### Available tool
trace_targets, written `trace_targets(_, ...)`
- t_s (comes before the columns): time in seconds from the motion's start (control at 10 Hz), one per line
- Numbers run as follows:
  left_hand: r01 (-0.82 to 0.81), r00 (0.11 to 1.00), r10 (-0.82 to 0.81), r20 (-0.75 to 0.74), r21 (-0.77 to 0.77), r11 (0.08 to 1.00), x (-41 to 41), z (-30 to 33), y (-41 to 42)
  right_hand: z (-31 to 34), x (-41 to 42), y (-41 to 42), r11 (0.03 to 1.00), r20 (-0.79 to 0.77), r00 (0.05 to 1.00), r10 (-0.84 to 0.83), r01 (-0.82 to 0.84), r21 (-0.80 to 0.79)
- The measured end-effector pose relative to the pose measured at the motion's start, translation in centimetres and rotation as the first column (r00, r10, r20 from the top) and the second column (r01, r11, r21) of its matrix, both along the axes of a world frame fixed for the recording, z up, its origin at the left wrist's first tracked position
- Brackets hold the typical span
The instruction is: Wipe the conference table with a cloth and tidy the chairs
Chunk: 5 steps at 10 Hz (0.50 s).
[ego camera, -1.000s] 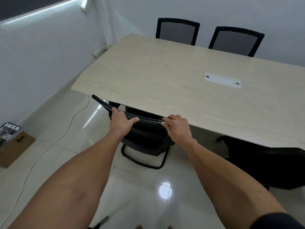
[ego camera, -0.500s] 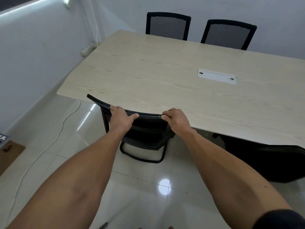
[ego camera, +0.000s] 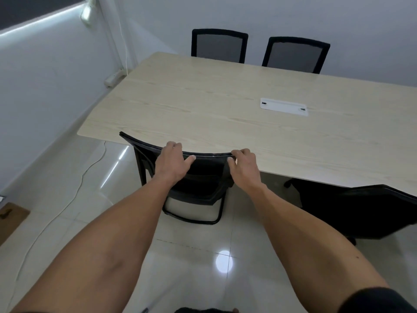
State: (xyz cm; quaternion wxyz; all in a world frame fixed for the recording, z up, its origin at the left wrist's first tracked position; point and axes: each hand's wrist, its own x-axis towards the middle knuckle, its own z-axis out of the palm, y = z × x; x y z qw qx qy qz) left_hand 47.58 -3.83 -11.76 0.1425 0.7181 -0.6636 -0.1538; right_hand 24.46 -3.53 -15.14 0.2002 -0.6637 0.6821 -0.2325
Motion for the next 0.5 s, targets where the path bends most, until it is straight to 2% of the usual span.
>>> trace_targets(0.1,0.104,0.994,-0.104,-0.017,-0.011,0.995,-1.9,0.5,0.8,0.2,-1.4,1.7,0.996,0.071,0.994,-0.079,0.076,0.046)
trace_targets(0.3,0.343,0.939,-0.344,-0.029,-0.016,0.939,-7.2,0.5,0.7,0.5,-6.0,3.4,0.985,0.047,0.987,-0.152,0.147,0.089)
trace_targets(0.5,0.444,0.895,-0.444,-0.043,-0.006,0.896,-14.2,0.3,-1.7,0.4,-12.4,2.1,0.968,0.058,0.968,-0.243,0.239,0.072)
